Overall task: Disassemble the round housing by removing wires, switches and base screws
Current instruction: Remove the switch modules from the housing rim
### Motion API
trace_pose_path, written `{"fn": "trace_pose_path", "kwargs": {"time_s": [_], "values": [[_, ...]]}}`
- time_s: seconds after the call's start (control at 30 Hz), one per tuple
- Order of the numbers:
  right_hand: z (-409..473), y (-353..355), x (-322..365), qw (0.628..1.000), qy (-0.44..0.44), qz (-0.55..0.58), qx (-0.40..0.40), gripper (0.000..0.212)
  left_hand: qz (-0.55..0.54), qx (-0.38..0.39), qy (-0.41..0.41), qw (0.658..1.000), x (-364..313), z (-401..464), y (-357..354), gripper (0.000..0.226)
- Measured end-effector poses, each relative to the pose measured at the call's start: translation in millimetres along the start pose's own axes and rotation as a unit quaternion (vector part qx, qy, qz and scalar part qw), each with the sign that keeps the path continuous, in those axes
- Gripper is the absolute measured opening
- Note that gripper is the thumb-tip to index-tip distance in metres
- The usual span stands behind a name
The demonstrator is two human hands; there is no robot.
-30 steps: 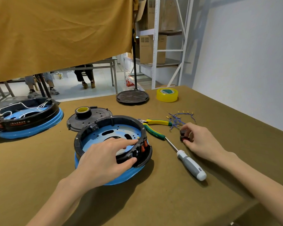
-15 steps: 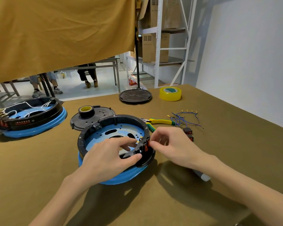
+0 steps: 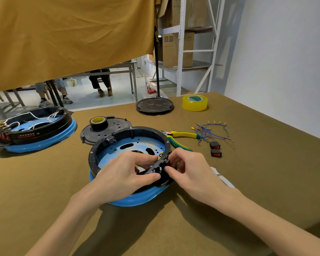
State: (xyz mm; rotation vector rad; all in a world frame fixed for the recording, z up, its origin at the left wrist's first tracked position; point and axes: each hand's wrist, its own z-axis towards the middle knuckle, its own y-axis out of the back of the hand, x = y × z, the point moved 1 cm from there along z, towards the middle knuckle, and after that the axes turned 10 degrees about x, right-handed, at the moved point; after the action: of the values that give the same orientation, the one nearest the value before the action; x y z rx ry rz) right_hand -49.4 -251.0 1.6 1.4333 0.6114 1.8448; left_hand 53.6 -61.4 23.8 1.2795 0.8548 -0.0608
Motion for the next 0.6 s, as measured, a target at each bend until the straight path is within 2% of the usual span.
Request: {"fn": "trace_pose_path", "kwargs": {"time_s": [0.17, 0.37, 0.6], "values": [[0, -3, -5, 1.0, 0.025, -0.006, -0.009, 0.01, 0.025, -0.018, 0.009, 1.0, -4, -5, -3, 0.044], [-4, -12, -7, 0.998, 0.043, -0.032, -0.033, 0.006, 0.099, -0.075, 0.022, 0.992, -12, -4, -10, 0.048], [-2, -10, -4, 0.997, 0.044, -0.055, -0.031, 0.009, 0.084, -0.072, 0.016, 0.994, -6, -2, -12, 0.045]]}}
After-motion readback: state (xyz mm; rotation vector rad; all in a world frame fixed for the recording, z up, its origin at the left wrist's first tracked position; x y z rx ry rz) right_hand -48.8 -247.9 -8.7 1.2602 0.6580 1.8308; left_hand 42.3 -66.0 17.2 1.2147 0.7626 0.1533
